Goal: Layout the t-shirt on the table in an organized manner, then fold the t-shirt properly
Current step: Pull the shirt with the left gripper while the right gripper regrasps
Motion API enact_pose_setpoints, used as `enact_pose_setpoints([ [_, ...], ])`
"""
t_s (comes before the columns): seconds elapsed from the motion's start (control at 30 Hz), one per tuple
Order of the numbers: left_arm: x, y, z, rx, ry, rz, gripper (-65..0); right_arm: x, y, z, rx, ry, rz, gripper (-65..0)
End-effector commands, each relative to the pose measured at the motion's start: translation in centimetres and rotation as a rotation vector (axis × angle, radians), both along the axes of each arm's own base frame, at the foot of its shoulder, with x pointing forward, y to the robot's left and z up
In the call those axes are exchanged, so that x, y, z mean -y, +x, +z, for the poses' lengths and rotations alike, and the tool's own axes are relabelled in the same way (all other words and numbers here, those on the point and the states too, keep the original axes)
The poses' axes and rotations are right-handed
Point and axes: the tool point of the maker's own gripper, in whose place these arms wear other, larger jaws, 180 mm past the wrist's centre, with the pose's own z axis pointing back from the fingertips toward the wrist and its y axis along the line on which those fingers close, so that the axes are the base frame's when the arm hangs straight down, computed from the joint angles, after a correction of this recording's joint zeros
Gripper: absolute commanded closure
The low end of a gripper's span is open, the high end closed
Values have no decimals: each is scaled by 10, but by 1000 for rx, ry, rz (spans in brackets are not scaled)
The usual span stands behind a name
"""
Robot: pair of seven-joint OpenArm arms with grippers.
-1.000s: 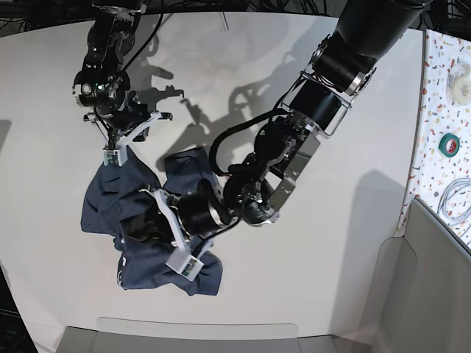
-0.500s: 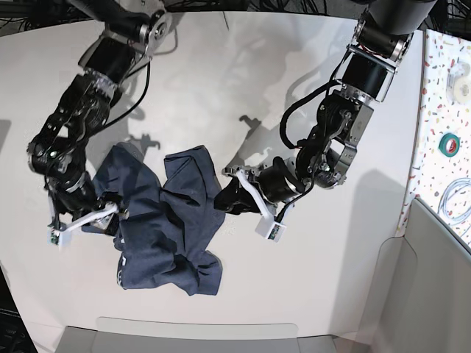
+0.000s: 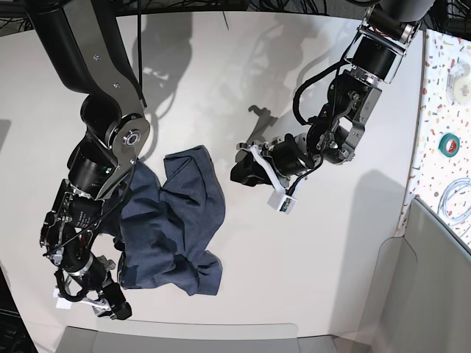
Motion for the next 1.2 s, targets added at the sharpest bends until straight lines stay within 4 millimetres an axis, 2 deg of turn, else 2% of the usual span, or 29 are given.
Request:
enact_pose_setpoints([
  [0.0, 2, 11, 21, 57, -30, 2, -151, 0, 11, 15, 14, -9, -9, -356],
  [0.13, -5, 8, 15, 47, -15, 6, -151, -16, 14, -10, -77, -70, -9, -356],
  [0.23, -7, 9, 14, 45, -10, 8, -151, -17, 6, -31, -144, -83, -27, -356],
  [0.4, -7, 9, 14, 45, -9, 8, -151, -16, 2, -39, -165, -85, -31, -347],
  [0.43, -7, 9, 14, 45, -9, 8, -151, -17, 2, -40, -167, -85, -27, -320],
  [0.47, -8, 9, 13, 45, -7, 8, -151, -18, 2, -40, -166, -92, -22, -245],
  [0.53, -11, 9, 12, 44, 1, 11, -151, -21, 2, -39, -166, -107, -10, 0],
  [0.6, -13, 9, 11, 43, 4, 12, -151, -26, 3, -39, -166, -124, 7, 0],
  [0.63, -14, 8, 8, 33, 7, 15, -151, -30, 3, -36, -164, -136, 25, -29],
  [0.73, -18, 4, -7, -6, 15, 29, -151, -46, 4, -6, -90, -190, 91, 0],
  [0.77, -20, 3, -10, -14, 18, 34, -151, -57, 1, 1, -70, -207, 123, 0],
  [0.9, -20, 6, -10, -5, 2, 51, -137, -81, -20, 35, 25, -283, 180, 0],
  [1.0, -4, 5, -7, -6, -30, 43, -78, -93, -47, 50, 76, -318, 207, 0],
  [1.07, 3, 4, -10, -25, -43, 41, -50, -109, -64, 47, 74, -356, 268, 0],
  [1.17, 5, 1, -19, -52, -41, 43, -46, -110, -104, 17, 51, -408, 289, 0],
])
